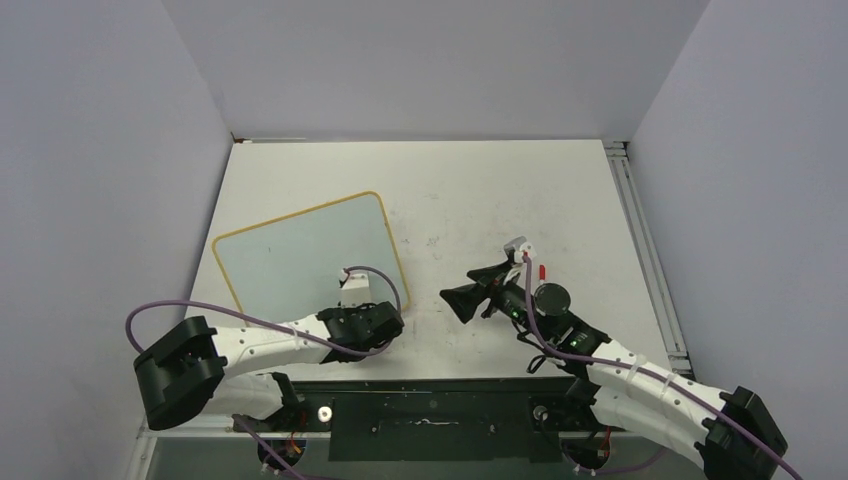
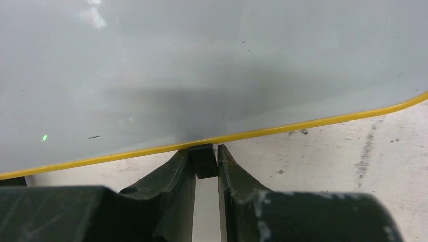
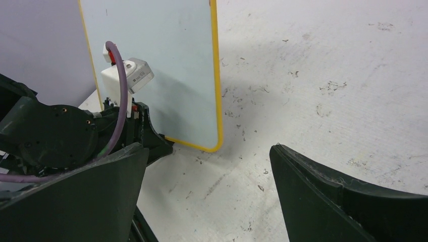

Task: Write a sentence on the whiteboard
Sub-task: Move the whiteboard stand to the center of the board.

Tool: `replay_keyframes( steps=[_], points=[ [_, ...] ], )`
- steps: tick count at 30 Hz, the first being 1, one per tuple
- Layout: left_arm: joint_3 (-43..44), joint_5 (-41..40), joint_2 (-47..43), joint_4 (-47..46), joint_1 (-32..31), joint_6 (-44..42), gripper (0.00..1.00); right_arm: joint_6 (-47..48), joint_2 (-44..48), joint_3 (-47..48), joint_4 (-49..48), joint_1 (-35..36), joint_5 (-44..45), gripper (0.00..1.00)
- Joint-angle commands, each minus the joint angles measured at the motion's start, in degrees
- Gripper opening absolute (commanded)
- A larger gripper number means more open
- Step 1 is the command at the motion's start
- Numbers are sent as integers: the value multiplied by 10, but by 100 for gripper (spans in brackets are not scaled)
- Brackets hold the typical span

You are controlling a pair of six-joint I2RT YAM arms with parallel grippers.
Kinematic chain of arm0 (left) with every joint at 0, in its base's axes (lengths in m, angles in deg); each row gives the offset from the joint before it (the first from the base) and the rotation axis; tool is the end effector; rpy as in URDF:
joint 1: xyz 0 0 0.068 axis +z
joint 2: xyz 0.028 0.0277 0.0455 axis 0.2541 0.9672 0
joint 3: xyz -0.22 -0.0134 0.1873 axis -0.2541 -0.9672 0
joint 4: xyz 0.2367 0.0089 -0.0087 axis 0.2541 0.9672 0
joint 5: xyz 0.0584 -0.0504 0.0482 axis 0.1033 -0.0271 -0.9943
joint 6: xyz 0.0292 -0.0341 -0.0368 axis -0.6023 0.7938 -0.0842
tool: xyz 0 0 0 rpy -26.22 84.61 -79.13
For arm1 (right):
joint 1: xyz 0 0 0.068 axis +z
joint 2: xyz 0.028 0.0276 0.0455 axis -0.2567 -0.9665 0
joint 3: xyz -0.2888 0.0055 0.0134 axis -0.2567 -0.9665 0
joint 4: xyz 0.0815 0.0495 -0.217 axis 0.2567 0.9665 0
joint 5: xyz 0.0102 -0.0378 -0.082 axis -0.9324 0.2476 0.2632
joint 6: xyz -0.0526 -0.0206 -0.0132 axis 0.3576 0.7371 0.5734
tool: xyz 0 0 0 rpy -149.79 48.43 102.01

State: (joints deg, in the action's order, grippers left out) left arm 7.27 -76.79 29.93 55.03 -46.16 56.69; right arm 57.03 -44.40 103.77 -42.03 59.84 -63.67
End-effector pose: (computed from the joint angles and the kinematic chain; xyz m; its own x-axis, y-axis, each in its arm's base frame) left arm 0.1061 -0.1372 0.1840 -0.7300 -0.1134 -0.6740 -0.1445 0.9895 -0.0099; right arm 0.1109 0.1209 0.2579 -0.4228 0.2235 -0.8782 -0.7041 0.5291 0.4736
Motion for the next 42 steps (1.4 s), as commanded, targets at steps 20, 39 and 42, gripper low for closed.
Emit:
replay_keyframes(
  steps=[20,39,42],
  points=[
    [208,-8,214,-162,-33,-86,0,14,131,18,145,-3,155,95],
    [273,-8,276,-166,-35,-82,20,-2,186,51,299,-3,309,96],
    [267,-9,271,-166,-38,-82,26,-3,188,51,302,-3,315,96]
  ],
)
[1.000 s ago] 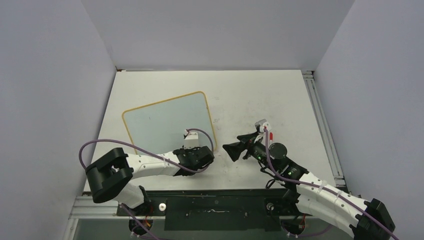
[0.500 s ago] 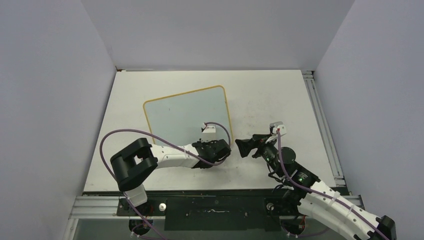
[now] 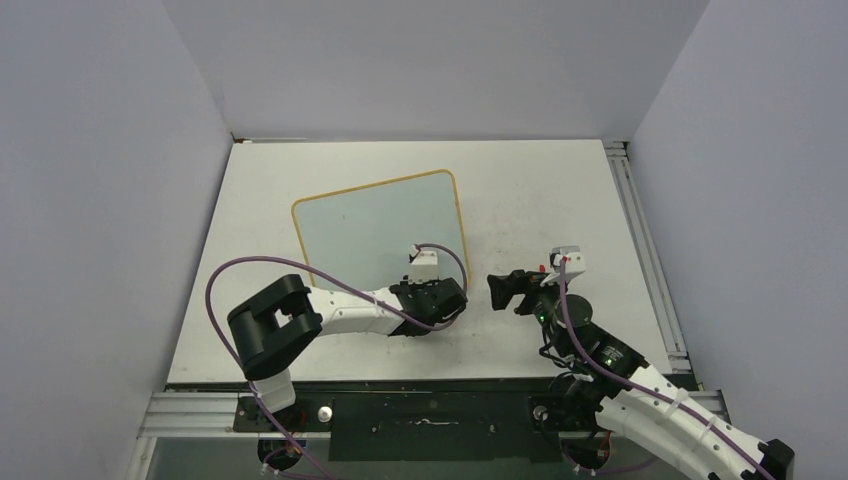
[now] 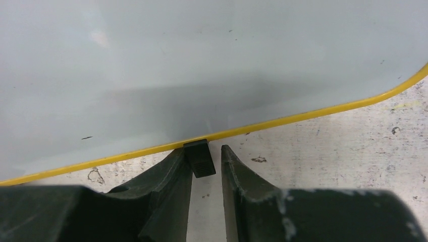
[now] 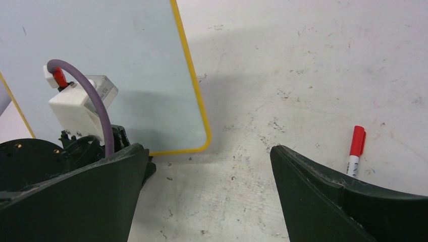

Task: Write a sentence on the whiteboard
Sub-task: Move the whiteboard stand to the center of the board.

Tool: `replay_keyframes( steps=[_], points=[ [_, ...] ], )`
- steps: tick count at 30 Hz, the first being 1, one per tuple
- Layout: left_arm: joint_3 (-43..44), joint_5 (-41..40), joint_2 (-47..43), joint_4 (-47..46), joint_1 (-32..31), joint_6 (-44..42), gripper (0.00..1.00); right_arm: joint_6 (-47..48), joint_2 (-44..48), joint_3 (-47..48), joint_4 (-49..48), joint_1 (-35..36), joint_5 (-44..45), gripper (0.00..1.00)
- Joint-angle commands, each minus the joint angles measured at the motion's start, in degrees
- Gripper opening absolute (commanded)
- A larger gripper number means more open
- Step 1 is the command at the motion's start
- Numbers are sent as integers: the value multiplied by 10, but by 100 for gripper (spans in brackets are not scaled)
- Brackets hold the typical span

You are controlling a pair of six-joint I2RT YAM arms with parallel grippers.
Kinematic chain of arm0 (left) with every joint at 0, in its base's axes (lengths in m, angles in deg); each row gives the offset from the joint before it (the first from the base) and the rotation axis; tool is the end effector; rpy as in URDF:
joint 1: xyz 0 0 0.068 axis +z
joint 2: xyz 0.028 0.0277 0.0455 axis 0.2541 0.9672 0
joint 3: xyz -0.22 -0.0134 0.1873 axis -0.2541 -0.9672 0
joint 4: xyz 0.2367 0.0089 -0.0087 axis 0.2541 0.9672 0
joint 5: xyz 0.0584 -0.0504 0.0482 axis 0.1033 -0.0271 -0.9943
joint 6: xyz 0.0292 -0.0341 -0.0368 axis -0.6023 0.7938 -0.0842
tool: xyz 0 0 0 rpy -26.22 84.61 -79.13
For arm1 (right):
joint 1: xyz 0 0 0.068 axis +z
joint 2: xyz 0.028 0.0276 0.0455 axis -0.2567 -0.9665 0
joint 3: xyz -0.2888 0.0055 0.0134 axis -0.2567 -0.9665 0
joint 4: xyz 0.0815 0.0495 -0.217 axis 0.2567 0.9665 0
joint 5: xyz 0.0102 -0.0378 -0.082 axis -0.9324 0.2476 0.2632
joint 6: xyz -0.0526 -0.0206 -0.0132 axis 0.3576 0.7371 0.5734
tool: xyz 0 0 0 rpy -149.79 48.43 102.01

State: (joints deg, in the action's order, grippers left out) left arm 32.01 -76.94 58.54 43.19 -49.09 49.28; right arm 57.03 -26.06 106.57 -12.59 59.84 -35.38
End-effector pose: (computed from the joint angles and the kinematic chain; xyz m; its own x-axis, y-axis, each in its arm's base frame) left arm 0.1632 -0.2727 0.1856 -0.6966 -0.0335 -0.7166 -0.0001 0.9989 -0.0466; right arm 0.0868 0.0683 0.2542 -0.3437 0.2801 -0.8963 -0.3347 0.8552 0.3957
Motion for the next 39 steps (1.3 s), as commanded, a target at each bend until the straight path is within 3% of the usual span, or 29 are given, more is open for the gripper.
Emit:
replay_keyframes(
  steps=[1,5,17,22,26,32,35,39],
  points=[
    [19,-8,-16,-46,-10,-8,27,-2,4,23,8,-3,33,96],
    [21,-9,-16,-43,-19,-9,33,-4,0,24,12,-3,38,96],
    [1,0,-40,-41,-48,9,36,-7,-9,30,22,-3,51,96],
    [-5,13,-64,-28,-64,10,41,-5,-18,35,24,-3,54,96],
    [-22,18,-100,-28,-76,6,49,-3,-20,42,33,-3,55,97],
    [-37,26,-170,-24,-79,-25,73,-10,-11,61,60,-3,79,100],
    [-33,34,-205,-22,-76,-78,84,-17,-24,77,89,-3,102,100],
    [-11,87,-240,-26,-35,-170,87,-15,-79,117,132,-5,93,95]
  ],
)
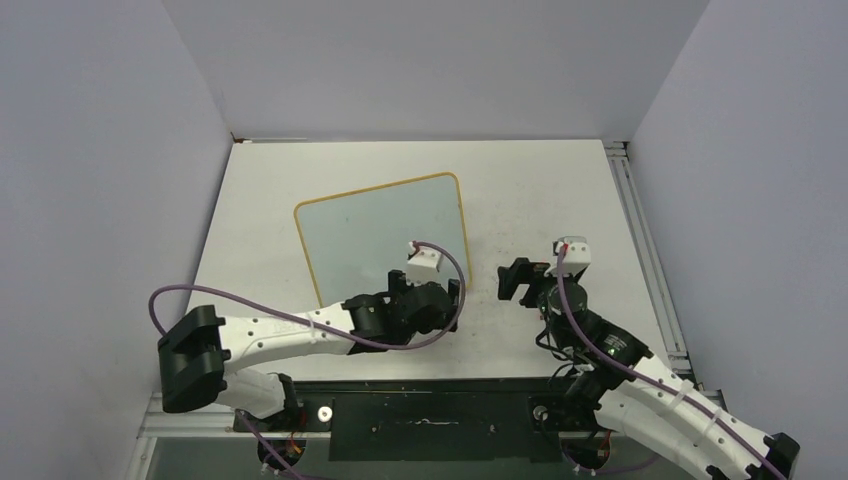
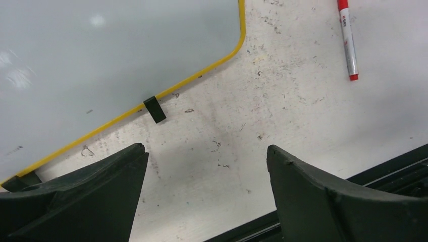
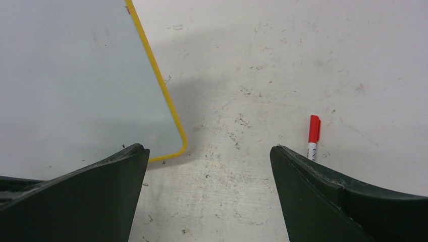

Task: Write a sentence on the whiteboard
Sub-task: Move the whiteboard stand to the center of the board.

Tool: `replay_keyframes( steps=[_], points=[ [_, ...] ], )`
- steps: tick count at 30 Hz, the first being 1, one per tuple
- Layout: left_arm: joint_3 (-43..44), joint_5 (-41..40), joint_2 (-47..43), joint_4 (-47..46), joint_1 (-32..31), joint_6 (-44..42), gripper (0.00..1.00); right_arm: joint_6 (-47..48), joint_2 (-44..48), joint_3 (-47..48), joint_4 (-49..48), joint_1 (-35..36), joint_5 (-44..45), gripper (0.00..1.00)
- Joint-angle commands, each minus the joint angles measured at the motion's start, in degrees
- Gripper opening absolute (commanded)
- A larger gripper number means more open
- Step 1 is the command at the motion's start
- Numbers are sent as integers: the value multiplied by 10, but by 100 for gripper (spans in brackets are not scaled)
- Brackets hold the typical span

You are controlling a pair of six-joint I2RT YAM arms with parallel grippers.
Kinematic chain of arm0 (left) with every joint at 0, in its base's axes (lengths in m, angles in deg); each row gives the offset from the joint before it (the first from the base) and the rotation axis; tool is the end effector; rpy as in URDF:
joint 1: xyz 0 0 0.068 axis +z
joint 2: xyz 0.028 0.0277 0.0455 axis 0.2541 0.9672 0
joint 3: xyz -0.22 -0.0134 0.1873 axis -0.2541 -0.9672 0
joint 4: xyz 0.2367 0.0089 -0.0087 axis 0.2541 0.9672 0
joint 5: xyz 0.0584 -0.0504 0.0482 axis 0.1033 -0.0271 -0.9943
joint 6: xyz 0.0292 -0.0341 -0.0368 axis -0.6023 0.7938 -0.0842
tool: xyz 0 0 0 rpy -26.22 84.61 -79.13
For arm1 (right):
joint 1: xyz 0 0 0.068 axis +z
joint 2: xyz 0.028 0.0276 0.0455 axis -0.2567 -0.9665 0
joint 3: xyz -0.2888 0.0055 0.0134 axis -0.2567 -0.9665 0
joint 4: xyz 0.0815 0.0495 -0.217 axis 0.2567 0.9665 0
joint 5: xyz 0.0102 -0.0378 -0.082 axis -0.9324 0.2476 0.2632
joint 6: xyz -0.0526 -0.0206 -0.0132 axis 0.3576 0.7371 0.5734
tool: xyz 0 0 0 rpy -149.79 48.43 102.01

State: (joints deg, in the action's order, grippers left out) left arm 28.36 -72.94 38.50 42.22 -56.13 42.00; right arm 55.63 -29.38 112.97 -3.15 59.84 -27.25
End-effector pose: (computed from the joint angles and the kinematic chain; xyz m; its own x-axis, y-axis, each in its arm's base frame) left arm 0.1107 -0.2465 0.2639 -0.6374 -0.0246 -0.7701 0.2527 0.9375 -0.2391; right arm 0.0913 0.0651 0.2689 -0.3599 0.2560 -0.8972 -0.1850 0.9229 0.3376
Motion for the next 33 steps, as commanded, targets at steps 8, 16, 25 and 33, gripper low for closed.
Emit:
replay_keyframes(
  steps=[8,16,25,33],
  points=[
    [87,189,-96,14,152,-241,87,21,-154,130,90,-99,-145,98],
    [40,278,-235,17,308,-306,88,42,-227,108,103,-373,-396,88],
    [-52,226,-384,-13,340,-365,92,42,-305,87,102,-410,-369,77],
    [-48,205,-386,2,347,-370,92,22,-341,75,95,-357,-287,72]
  ],
)
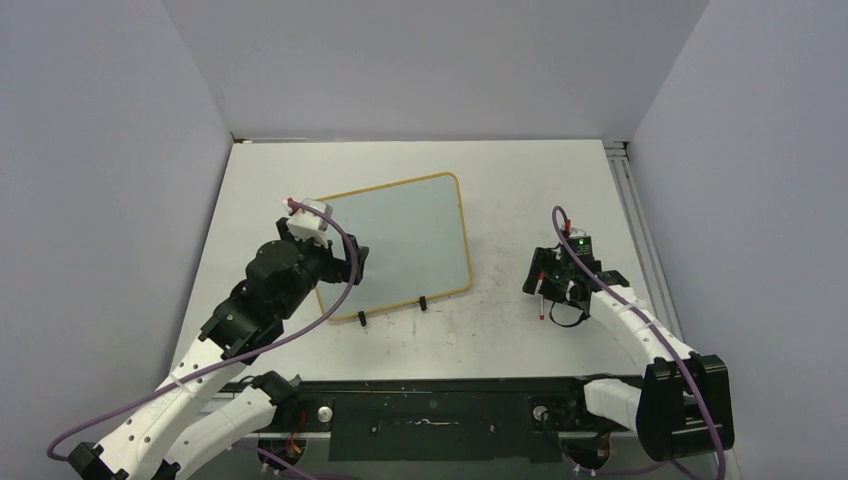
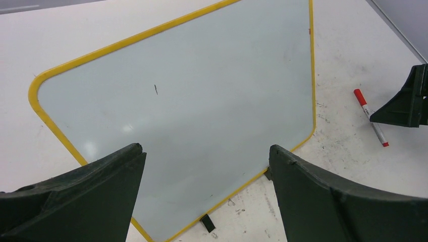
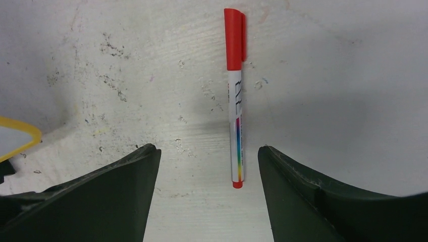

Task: Write a sentence on the whiteboard
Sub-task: Move the whiteboard stand to the center of the board, then pick up the whiteboard marker from the center of the board.

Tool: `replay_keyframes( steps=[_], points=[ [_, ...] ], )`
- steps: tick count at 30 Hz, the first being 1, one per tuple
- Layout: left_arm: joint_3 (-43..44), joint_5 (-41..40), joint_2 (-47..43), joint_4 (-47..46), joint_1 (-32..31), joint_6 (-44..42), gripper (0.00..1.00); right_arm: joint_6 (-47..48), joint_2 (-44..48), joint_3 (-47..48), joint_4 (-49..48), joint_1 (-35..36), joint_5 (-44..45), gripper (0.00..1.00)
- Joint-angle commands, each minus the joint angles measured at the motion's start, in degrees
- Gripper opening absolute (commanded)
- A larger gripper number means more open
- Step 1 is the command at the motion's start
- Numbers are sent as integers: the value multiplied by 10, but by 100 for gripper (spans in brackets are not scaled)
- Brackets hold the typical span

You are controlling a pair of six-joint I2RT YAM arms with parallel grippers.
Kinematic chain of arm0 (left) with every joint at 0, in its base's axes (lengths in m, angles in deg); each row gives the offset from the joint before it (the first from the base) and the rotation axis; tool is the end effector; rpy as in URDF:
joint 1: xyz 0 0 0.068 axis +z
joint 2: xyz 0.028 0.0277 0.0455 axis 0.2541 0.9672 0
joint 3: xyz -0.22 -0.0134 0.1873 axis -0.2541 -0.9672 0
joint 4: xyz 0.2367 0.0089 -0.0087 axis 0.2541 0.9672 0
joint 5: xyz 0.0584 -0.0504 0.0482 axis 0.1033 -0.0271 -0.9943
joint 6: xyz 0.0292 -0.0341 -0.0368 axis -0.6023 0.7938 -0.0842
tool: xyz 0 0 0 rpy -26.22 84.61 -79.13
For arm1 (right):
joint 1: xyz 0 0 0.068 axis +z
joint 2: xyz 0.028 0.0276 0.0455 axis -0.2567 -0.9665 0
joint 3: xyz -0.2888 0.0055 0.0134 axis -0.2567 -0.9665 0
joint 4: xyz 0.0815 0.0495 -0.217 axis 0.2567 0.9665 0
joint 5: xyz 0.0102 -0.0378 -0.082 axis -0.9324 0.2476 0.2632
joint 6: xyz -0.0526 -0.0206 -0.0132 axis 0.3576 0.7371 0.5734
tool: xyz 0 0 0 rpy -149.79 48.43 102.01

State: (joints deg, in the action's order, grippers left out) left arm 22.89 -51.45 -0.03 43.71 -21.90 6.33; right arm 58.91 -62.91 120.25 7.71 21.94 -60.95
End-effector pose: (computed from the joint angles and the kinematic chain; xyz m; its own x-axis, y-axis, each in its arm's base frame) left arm 0.1128 -0.0719 0.3520 -0.2845 -0.0506 -0.9574 0.3451 0.9263 -0.1515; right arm 0.1854 0.0283 0.2128 -0.8221 0.3327 -0.4620 0.1813 0.9223 0.3414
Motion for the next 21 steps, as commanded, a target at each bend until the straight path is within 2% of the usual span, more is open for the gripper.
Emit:
replay_keyframes(
  steps=[1,4,9,21],
  points=[
    [7,-6,-1,-12,5,-13,92,-13,-11,3,-14,26,55,71],
    [5,0,-2,-13,7,-9,92,-18,-32,9,-12,33,69,68],
    [5,2,-9,-12,8,-9,92,-22,-78,22,-2,35,72,57],
    [0,8,-9,-16,10,-5,92,-27,-100,24,-9,63,89,42]
  ],
)
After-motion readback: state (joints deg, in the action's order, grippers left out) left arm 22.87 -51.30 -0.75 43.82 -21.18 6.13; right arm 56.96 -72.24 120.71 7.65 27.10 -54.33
